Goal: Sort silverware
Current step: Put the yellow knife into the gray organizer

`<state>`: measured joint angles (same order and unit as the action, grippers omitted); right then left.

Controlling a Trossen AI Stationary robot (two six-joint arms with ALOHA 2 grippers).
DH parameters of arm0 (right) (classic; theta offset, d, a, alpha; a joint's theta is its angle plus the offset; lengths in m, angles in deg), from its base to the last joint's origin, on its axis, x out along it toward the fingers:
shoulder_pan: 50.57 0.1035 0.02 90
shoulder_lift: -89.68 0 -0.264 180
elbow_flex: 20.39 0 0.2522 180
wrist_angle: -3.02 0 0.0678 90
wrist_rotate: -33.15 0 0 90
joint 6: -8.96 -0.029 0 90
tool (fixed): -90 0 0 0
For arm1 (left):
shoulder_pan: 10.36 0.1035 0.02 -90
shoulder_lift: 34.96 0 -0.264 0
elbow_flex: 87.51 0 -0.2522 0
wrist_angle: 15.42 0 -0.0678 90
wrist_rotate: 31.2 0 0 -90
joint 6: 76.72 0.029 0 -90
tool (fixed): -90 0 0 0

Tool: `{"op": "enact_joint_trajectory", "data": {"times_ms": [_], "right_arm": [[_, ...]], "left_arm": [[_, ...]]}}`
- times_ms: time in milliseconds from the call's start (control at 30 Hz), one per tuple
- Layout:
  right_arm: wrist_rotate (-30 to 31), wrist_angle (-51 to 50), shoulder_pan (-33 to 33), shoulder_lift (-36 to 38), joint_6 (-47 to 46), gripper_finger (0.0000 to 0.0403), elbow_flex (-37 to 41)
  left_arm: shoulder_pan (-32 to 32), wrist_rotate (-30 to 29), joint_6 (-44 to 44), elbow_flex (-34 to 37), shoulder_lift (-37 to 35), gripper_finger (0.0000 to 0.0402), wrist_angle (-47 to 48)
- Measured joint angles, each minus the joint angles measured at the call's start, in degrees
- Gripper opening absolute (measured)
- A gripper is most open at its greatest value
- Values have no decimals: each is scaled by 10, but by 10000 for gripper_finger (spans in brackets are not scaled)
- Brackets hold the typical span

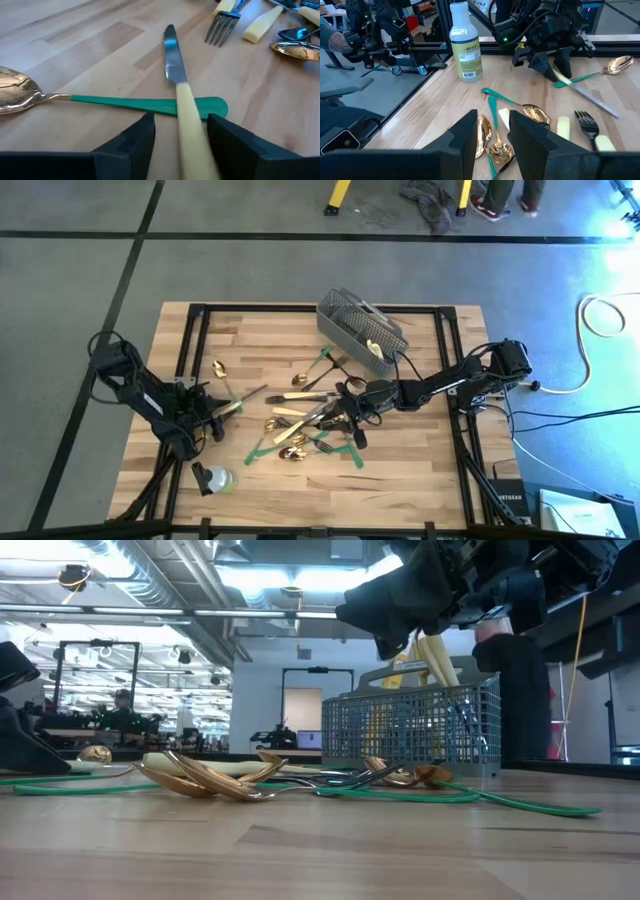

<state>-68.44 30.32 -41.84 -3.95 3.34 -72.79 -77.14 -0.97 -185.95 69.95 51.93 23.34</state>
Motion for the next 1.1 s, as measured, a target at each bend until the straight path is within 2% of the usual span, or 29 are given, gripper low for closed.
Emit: {"op": "enact_joint_trajectory", "data": {"times_ms": [300,600,867,1000,1100], "right_arm": [[0,0,0,0,0,97,0],[0,0,0,0,0,97,0],[0,26,0,0,-1,97,0],[1,52,3,18,-5,97,0],[10,62,11,40,26,97,0]], "left_arm": [[-3,-1,-5,-3,0,52,-4],[-3,-6,-48,-12,-5,50,6],[2,-19,-129,-72,-15,50,137],[3,-30,-134,-112,-15,50,212],[17,-59,-131,-135,-15,50,243]]}}
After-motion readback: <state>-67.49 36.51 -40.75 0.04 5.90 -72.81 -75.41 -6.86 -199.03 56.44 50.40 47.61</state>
